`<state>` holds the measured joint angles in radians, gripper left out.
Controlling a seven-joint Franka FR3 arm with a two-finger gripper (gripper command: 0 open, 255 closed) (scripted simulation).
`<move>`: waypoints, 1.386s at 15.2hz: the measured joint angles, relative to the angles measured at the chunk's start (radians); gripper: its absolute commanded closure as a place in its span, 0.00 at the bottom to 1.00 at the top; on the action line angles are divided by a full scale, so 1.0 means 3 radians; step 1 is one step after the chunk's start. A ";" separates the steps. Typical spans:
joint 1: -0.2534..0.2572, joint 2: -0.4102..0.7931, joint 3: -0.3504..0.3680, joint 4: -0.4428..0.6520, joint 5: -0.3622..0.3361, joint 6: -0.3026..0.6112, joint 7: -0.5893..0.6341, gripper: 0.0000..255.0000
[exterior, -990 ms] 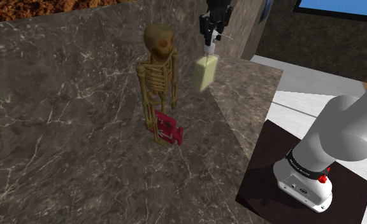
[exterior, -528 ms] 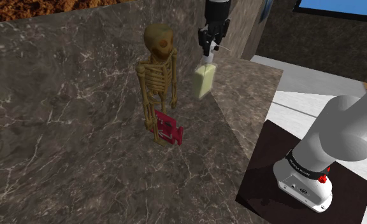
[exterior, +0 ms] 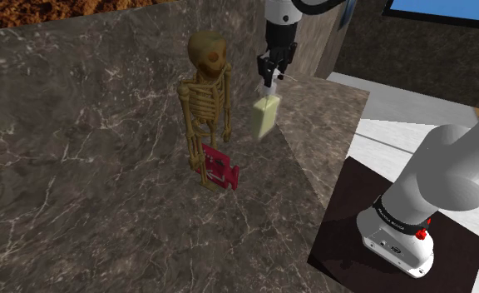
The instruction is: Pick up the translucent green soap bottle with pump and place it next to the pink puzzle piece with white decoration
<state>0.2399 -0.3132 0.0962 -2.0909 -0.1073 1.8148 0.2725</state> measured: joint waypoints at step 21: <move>-0.0008 0.0160 0.0012 -0.0793 -0.0058 0.0945 0.0131 1.00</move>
<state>0.2376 -0.2653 0.0997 -2.3289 -0.1246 2.0982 0.3117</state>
